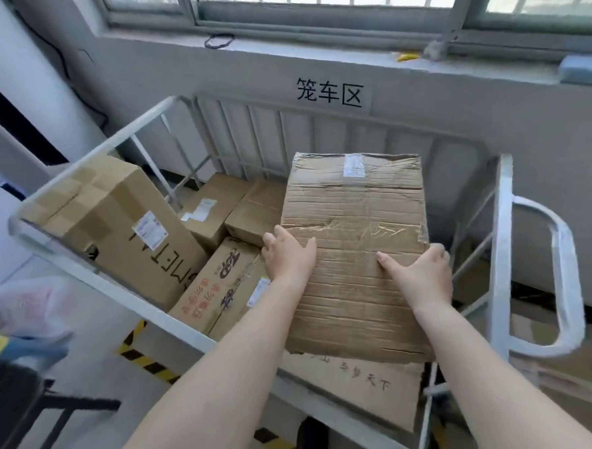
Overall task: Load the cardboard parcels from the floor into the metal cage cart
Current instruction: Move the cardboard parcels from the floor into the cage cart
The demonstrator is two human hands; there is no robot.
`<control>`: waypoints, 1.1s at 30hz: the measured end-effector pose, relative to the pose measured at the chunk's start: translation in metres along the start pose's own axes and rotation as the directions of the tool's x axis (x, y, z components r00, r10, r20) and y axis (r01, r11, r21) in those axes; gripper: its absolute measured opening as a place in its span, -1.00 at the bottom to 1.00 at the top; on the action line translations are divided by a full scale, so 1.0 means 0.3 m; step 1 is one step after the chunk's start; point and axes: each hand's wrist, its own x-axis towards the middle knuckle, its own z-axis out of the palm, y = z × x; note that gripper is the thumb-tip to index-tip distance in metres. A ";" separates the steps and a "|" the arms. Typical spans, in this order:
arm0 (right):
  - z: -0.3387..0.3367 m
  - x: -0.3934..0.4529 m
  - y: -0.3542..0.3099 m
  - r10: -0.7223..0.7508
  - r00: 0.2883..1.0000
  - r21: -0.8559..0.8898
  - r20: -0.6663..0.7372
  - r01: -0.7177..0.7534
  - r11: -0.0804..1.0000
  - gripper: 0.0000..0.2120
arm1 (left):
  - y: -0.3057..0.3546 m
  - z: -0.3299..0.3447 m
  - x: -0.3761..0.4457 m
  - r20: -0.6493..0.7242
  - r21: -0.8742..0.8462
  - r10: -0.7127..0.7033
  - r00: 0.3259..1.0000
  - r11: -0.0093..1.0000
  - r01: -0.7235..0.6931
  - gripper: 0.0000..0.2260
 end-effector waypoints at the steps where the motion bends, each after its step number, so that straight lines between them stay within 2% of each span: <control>1: 0.041 0.002 0.013 0.027 1.000 -0.022 0.008 -0.027 0.999 -0.19 | -0.035 0.023 0.031 0.042 0.010 -0.011 0.999 1.000 0.010 -0.45; 7: 0.195 0.008 0.169 0.280 0.956 -0.034 0.088 -0.278 0.960 -0.17 | -0.194 0.204 0.132 0.241 0.051 -0.049 0.969 0.998 0.038 -0.61; 10: 0.231 -0.011 0.262 0.401 0.911 -0.039 0.098 -0.399 0.916 -0.13 | -0.223 0.301 0.155 0.336 0.084 -0.025 0.942 0.996 -0.003 -0.58; 13: 0.263 -0.018 0.351 0.539 0.835 -0.054 0.113 -0.536 0.842 -0.11 | -0.242 0.392 0.165 0.411 0.130 0.006 0.912 0.989 -0.065 -0.52; 18: 0.329 0.024 0.464 0.659 0.739 -0.115 0.139 -0.649 0.752 -0.11 | -0.310 0.535 0.191 0.543 0.156 -0.062 0.838 0.987 -0.028 -0.43; 20: 0.362 0.043 0.504 0.706 0.685 -0.162 0.181 -0.687 0.708 -0.12 | -0.351 0.581 0.194 0.606 0.224 -0.127 0.785 0.974 -0.016 -0.42; 23: 0.400 0.053 0.553 0.760 0.580 -0.211 0.294 -0.736 0.643 -0.11 | -0.416 0.627 0.178 0.718 0.391 -0.255 0.648 0.918 -0.072 -0.36; 26: 0.424 0.041 0.581 0.750 0.520 -0.245 0.407 -0.729 0.639 -0.17 | -0.469 0.658 0.156 0.757 0.454 -0.343 0.557 0.888 -0.069 -0.28; 28: 0.439 0.037 0.594 0.740 0.540 -0.248 0.401 -0.714 0.655 -0.12 | -0.478 0.672 0.145 0.741 0.469 -0.355 0.570 0.881 -0.061 -0.34; 30: 0.446 0.048 0.608 0.727 0.597 -0.237 0.339 -0.693 0.680 -0.10 | -0.470 0.691 0.146 0.701 0.446 -0.307 0.644 0.893 -0.059 -0.42; 32: 0.449 0.069 0.620 0.726 0.629 -0.243 0.278 -0.686 0.686 -0.07 | -0.446 0.716 0.166 0.662 0.384 -0.187 0.725 0.916 -0.115 -0.41; 33: 0.452 0.081 0.625 0.725 0.643 -0.247 0.247 -0.682 0.689 -0.06 | -0.423 0.730 0.183 0.649 0.370 -0.108 0.753 0.910 -0.188 -0.39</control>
